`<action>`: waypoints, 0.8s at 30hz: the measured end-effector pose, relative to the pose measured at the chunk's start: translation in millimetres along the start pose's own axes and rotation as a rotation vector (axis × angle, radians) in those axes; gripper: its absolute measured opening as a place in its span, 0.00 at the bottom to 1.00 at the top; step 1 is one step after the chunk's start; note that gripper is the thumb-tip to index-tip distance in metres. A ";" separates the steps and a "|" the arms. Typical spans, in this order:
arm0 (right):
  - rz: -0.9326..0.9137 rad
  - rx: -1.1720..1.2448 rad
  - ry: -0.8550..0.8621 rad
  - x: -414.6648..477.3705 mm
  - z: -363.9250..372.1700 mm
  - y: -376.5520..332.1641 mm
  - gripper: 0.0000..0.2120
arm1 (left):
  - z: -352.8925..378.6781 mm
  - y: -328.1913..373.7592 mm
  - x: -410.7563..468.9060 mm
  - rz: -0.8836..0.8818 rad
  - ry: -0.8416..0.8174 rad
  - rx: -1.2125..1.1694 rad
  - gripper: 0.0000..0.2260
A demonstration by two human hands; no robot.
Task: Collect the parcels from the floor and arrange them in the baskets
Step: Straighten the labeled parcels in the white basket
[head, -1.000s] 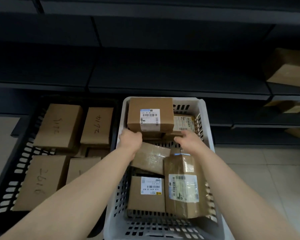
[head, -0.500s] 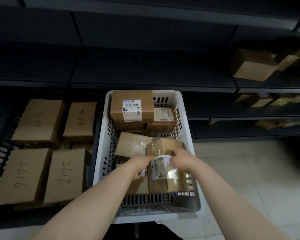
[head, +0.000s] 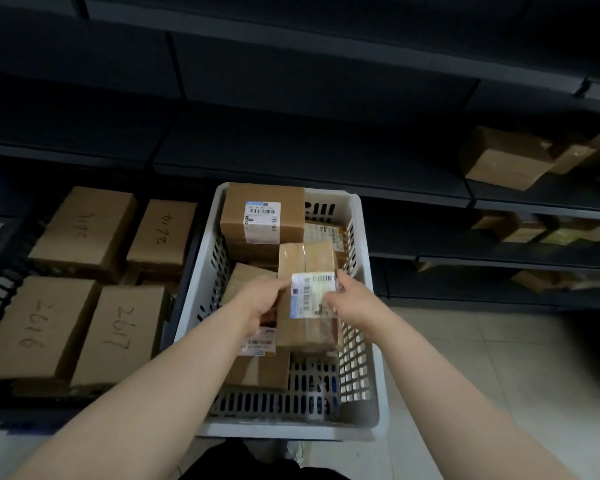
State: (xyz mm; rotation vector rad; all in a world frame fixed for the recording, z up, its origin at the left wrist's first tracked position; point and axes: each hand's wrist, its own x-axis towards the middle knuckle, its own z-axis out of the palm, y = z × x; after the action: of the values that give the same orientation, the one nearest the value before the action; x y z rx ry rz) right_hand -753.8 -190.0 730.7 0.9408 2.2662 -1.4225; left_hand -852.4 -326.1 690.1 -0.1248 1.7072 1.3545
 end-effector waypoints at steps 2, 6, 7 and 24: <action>-0.021 0.111 -0.024 3.8 -2.9 -9.0 0.22 | -6.9 13.9 -4.2 0.075 0.033 -0.015 0.07; 0.046 0.120 -0.067 16.0 4.8 -13.5 0.18 | -21.0 21.1 -8.6 0.071 0.031 0.046 0.09; 0.070 0.062 -0.064 18.1 7.1 -12.5 0.14 | -22.9 19.1 -9.3 0.061 0.025 0.075 0.10; 0.188 -0.509 -0.040 29.1 -4.7 0.8 0.35 | 24.3 -11.6 8.8 -0.075 -0.085 0.113 0.08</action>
State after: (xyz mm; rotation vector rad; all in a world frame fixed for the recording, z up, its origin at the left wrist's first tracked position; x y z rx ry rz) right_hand -774.4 -174.9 715.9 0.9093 2.2722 -0.7240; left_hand -836.5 -307.1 676.4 -0.0653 1.6869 1.1899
